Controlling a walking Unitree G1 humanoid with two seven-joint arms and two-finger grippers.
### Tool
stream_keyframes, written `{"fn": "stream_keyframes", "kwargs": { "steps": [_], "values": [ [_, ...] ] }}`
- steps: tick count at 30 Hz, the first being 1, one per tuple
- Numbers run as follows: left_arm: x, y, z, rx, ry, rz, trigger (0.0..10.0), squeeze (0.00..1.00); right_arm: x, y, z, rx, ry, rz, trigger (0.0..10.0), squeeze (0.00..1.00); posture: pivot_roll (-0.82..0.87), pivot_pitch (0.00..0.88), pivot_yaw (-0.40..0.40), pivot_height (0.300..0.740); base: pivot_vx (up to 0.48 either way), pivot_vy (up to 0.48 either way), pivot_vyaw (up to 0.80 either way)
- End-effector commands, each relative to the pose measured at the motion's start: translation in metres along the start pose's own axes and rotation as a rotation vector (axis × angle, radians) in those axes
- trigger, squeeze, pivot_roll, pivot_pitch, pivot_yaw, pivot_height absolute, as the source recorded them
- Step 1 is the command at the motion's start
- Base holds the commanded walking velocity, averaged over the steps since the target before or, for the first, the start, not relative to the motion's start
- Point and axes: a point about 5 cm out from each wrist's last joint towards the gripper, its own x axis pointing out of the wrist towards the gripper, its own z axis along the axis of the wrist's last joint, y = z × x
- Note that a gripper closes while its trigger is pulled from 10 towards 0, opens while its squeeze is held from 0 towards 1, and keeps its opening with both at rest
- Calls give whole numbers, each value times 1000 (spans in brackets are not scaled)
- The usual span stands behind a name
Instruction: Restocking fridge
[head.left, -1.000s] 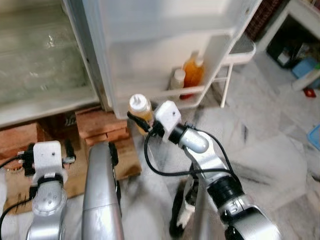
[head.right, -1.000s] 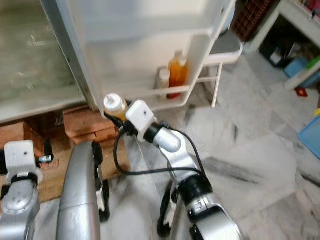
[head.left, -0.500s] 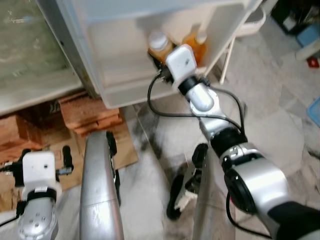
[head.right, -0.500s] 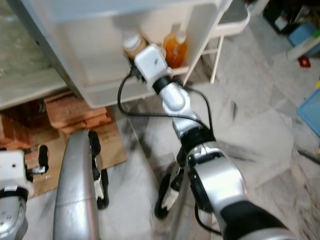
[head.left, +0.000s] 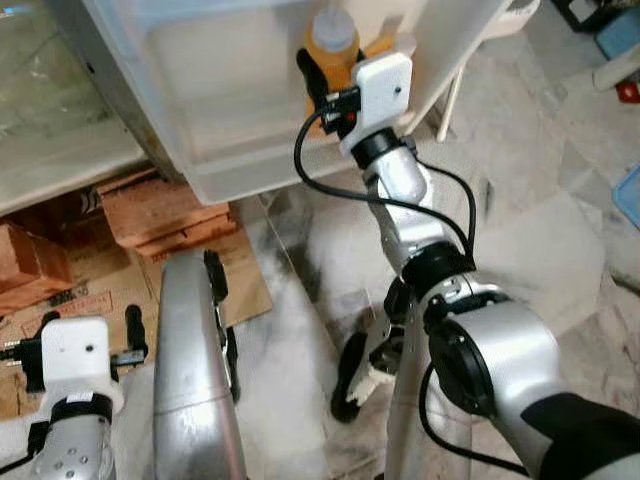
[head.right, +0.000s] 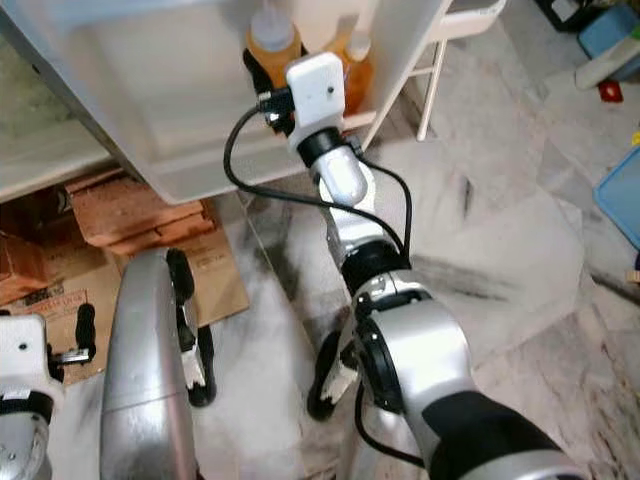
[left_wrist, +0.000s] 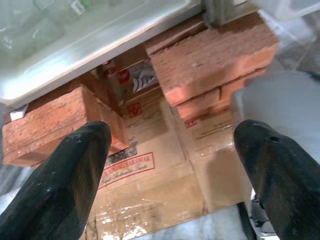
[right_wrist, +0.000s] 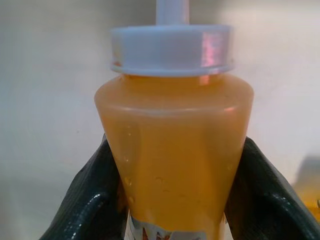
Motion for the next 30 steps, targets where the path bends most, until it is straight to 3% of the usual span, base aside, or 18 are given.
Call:
{"fn": "stream_keyframes", "kwargs": {
  "steps": [1,7,14,23,25,30],
  "values": [
    [-7,2,-5,14,39,-4,10000,0,-20,8,-26,30,124,9,10000,0,304,547,-127,481,0,0,0],
    [-11,5,-2,30,37,9,10000,0,-13,15,-19,84,70,1,10000,0,324,562,-134,481,0,0,0],
    [-15,5,3,41,33,6,10000,0,-7,41,-16,179,47,15,10000,0,352,580,-136,481,0,0,0],
    [-17,6,6,48,32,8,10000,0,-5,55,-15,160,43,50,10000,0,373,591,-133,481,0,0,0],
    [-18,5,8,50,30,6,10000,0,-16,56,-27,129,102,52,10000,0,394,594,-128,481,0,0,0],
    [-22,6,10,58,27,6,10000,0,-20,57,-31,105,118,44,10000,0,432,599,-115,481,0,0,0]
  ]
}}
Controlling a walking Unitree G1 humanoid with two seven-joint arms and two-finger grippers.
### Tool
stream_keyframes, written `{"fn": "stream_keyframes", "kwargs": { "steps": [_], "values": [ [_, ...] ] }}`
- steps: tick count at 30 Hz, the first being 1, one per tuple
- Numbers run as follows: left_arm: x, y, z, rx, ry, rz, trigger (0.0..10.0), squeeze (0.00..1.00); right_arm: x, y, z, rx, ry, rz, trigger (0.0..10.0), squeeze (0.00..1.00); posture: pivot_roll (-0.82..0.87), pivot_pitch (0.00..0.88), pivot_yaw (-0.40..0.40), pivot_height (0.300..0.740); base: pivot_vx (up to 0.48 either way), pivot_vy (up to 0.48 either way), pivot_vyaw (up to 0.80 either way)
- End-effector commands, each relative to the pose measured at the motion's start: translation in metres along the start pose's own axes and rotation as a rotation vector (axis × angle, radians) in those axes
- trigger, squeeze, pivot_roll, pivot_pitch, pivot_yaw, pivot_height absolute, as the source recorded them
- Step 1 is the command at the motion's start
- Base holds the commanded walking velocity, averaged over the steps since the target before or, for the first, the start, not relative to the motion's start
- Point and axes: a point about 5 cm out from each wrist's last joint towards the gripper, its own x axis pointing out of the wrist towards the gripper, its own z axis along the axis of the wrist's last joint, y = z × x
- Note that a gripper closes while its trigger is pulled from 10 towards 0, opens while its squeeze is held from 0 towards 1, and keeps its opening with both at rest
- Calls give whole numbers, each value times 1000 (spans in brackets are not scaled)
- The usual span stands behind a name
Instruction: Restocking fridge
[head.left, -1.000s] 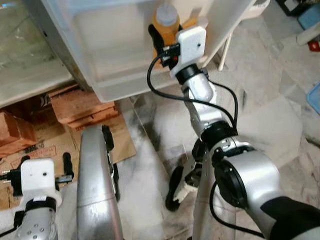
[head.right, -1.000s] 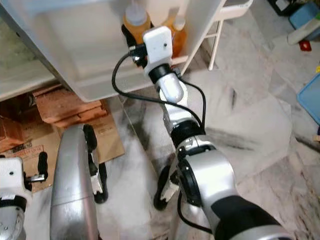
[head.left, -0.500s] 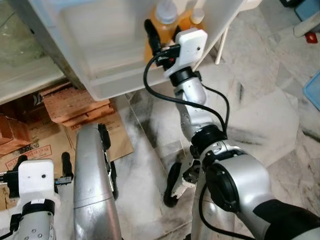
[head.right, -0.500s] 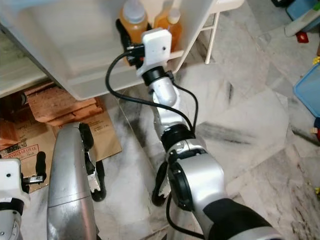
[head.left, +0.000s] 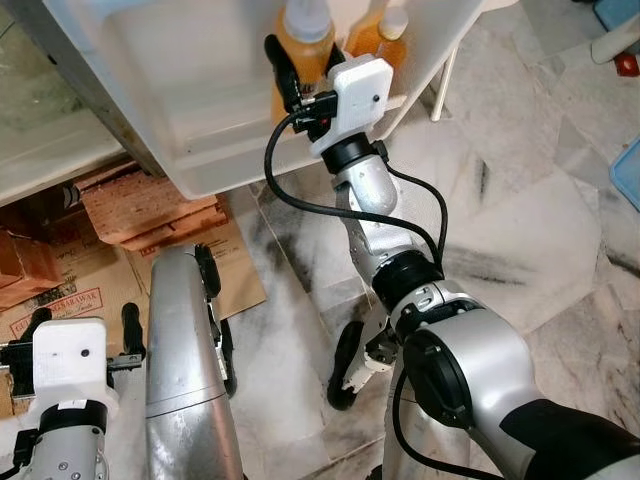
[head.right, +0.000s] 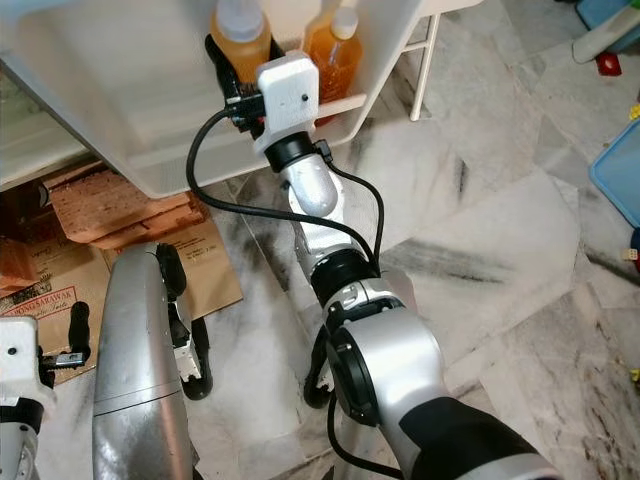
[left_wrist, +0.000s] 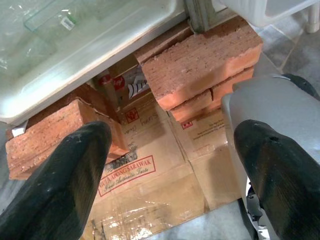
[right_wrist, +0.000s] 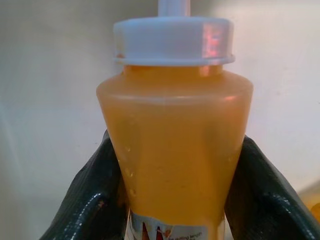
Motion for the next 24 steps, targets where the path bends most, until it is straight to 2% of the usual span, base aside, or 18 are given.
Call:
{"fn": "stream_keyframes", "kwargs": {
  "steps": [1,2,8,10,21,24],
  "values": [
    [-8,2,-4,20,38,0,10000,0,-27,19,-33,30,179,28,10000,0,444,602,-112,481,0,0,0],
    [-8,2,-4,20,38,0,10000,0,-27,19,-33,30,179,28,10000,0,444,602,-112,481,0,0,0],
    [-13,5,-1,30,40,3,10000,0,4,22,-4,2,35,20,10000,0,451,610,-108,481,0,0,0],
    [-13,4,0,29,40,3,10000,0,7,23,-2,6,27,18,10000,0,453,610,-108,481,0,0,0],
    [-19,5,0,33,55,-8,10000,0,4,28,-7,-62,56,41,10000,0,461,627,-102,481,0,0,0],
    [-19,3,1,31,53,-10,10000,0,-13,30,-25,-90,150,55,10000,0,472,622,-102,481,0,0,0]
  ]
}}
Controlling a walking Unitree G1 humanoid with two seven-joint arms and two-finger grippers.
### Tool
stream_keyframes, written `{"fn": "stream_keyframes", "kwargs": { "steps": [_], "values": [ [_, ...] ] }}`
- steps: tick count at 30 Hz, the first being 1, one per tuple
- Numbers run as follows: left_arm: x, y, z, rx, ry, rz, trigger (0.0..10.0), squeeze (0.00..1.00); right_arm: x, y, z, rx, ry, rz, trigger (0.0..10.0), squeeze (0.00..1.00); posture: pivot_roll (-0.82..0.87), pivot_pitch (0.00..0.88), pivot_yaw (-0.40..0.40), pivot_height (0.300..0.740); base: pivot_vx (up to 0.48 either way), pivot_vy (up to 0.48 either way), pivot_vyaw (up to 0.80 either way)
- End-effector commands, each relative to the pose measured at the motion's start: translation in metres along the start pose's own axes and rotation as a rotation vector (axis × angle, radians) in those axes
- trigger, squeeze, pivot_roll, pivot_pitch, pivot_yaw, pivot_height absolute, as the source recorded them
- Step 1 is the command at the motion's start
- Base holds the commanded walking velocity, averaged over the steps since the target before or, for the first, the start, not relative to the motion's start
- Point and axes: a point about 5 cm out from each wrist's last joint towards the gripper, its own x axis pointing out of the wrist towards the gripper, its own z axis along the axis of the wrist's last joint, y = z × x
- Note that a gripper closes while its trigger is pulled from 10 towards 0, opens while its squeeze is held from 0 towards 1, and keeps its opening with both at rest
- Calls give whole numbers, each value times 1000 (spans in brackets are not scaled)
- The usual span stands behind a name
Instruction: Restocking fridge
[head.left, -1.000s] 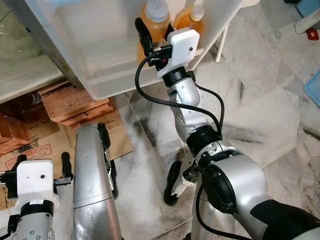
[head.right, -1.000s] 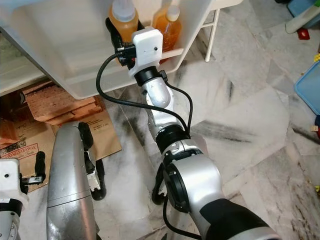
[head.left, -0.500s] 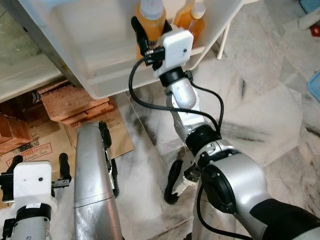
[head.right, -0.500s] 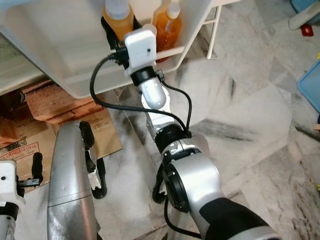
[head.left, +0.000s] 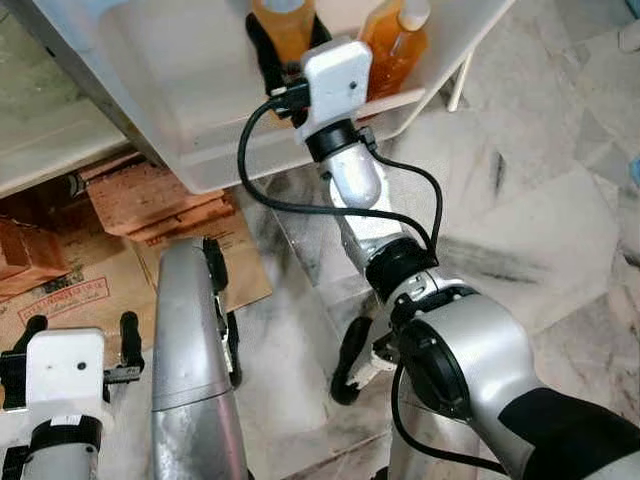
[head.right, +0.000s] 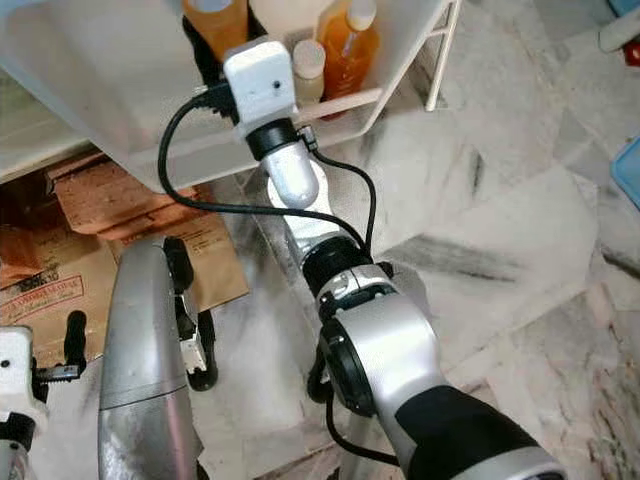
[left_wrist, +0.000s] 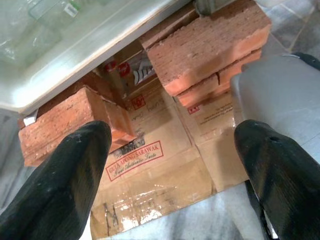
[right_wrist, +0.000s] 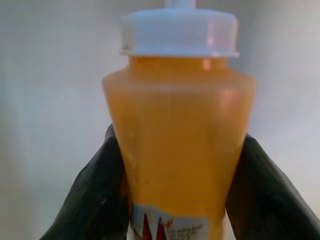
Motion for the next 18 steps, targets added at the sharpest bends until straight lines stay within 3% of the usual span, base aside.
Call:
{"fn": "stream_keyframes", "kwargs": {
  "steps": [1,3,10,15,18],
  "values": [
    [-6,1,-4,7,38,2,10000,0,-19,18,-22,23,115,36,10000,0,472,622,-102,481,0,0,0],
    [-7,1,-4,8,41,0,10000,0,-31,17,-35,11,189,24,10000,0,469,628,-99,481,0,0,0],
    [-7,0,-5,9,46,-10,10000,0,-48,6,-54,-50,317,-33,10000,0,464,629,-96,481,0,0,0],
    [-3,-1,-4,6,42,-14,10000,0,-56,-23,-63,-181,396,-139,10000,0,453,624,-96,481,0,0,0],
    [-3,-2,-5,5,44,-16,10000,0,-58,-33,-64,-215,419,-173,10000,0,452,622,-96,481,0,0,0]
  ]
}}
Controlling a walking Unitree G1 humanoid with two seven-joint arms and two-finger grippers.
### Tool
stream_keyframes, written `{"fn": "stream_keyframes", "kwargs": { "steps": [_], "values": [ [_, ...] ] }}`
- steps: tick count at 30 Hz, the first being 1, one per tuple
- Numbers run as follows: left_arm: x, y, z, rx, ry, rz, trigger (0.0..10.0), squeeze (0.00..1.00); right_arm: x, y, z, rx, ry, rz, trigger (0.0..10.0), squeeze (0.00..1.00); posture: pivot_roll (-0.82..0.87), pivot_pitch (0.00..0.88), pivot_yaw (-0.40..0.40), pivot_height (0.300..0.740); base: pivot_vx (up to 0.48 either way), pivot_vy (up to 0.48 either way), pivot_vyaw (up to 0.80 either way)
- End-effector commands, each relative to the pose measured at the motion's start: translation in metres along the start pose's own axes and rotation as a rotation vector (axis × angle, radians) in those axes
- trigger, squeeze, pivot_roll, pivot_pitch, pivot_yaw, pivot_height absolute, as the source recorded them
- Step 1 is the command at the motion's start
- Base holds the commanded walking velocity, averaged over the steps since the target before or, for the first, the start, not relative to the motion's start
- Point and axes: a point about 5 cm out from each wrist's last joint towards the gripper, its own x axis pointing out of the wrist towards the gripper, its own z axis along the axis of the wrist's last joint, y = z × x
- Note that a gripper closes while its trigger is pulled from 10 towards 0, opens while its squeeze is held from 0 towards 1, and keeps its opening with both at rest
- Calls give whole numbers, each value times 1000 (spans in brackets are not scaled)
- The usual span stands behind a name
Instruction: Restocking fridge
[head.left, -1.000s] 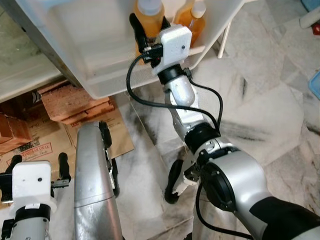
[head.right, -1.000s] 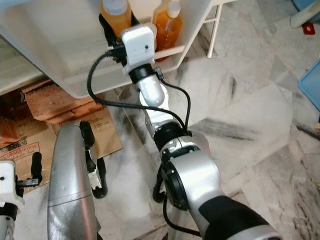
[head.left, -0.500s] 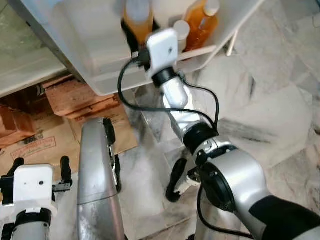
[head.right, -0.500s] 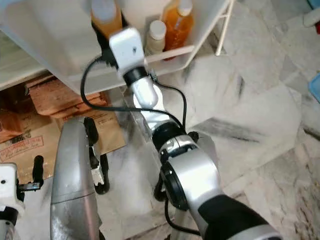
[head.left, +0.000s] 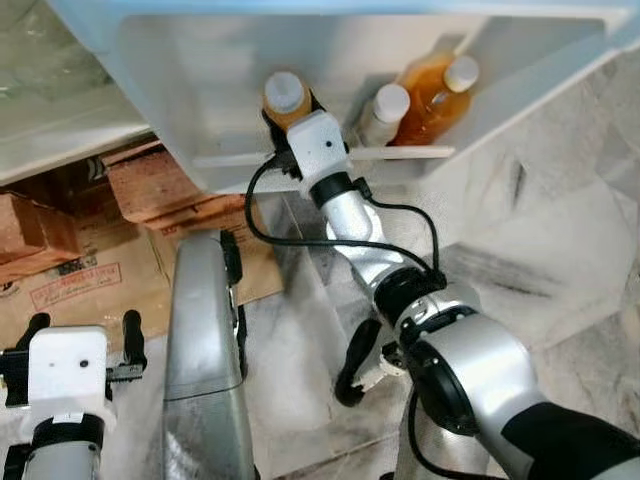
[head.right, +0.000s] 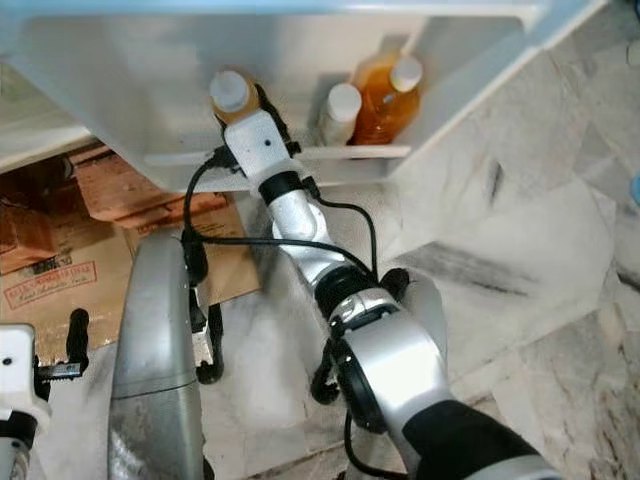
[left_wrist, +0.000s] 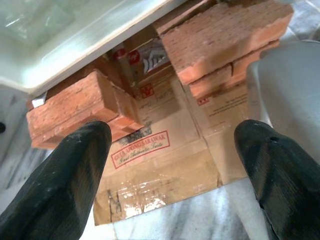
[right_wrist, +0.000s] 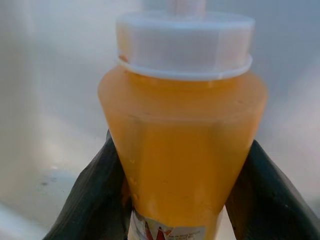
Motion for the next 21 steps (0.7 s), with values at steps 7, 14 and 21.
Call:
{"fn": "stream_keyframes", "kwargs": {
  "steps": [7,14,21],
  "values": [
    [-1,-1,-9,6,51,-13,10000,0,-27,-31,-47,-96,246,-138,10000,306,450,618,-95,481,0,0,0],
    [0,-1,-9,8,55,-21,10000,0,-30,-33,-51,-94,269,-161,10000,1000,451,619,-91,481,0,0,0],
    [1,-2,-9,10,54,-24,10000,0,-29,-38,-51,-60,275,-194,10000,1000,449,617,-90,481,0,0,0]
  ]
}}
